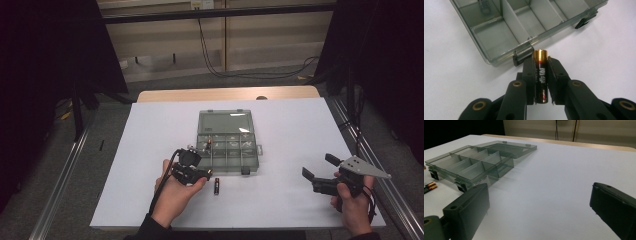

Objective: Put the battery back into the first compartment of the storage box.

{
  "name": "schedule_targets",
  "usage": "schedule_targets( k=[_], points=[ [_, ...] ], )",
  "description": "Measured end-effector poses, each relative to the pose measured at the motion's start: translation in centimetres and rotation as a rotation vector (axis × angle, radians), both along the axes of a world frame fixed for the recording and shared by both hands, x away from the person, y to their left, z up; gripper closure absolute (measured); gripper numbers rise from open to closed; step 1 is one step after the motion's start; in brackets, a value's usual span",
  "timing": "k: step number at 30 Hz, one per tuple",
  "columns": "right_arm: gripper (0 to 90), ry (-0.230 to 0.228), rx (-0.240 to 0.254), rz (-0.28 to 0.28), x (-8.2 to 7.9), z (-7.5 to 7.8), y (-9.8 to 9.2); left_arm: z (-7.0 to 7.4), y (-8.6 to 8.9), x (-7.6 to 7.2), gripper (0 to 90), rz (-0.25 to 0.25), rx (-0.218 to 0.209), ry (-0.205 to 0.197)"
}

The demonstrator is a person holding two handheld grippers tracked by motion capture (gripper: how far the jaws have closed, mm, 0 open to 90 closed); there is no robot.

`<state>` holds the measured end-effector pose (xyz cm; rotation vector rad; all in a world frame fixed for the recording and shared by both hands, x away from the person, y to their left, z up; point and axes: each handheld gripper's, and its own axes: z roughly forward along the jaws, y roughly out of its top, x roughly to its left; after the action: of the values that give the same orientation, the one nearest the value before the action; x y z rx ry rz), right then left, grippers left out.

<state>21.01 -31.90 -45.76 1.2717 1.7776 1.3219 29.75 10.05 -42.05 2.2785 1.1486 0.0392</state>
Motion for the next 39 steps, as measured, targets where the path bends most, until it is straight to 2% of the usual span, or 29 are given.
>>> schedule_targets(
  k=[10, 13, 23, 29, 39],
  points=[
    [2.0, 0.003, 0.004, 0.0, -0.1, 0.0, 0.0, 1.2, 0.1, 1.0, 77.5, 0.002, -0.019, -0.015],
    [2.0, 0.001, 0.006, 0.001, -0.1, 0.1, 0.0, 1.4, 0.1, 1.3, 77.5, 0.001, -0.015, -0.016],
    [2.0, -0.005, 0.006, -0.002, -0.1, 0.1, 0.0, 1.9, 0.1, 2.5, 77.5, 0.013, -0.04, -0.015],
    [2.0, -0.008, 0.005, -0.002, -0.1, 0.1, -0.1, 2.0, 0.2, 3.4, 77.5, -0.001, -0.025, -0.008],
    [2.0, -0.006, 0.006, -0.003, -0.1, 0.1, 0.0, 2.3, 0.2, 4.5, 77.6, 0.009, -0.027, -0.008]
  ],
)
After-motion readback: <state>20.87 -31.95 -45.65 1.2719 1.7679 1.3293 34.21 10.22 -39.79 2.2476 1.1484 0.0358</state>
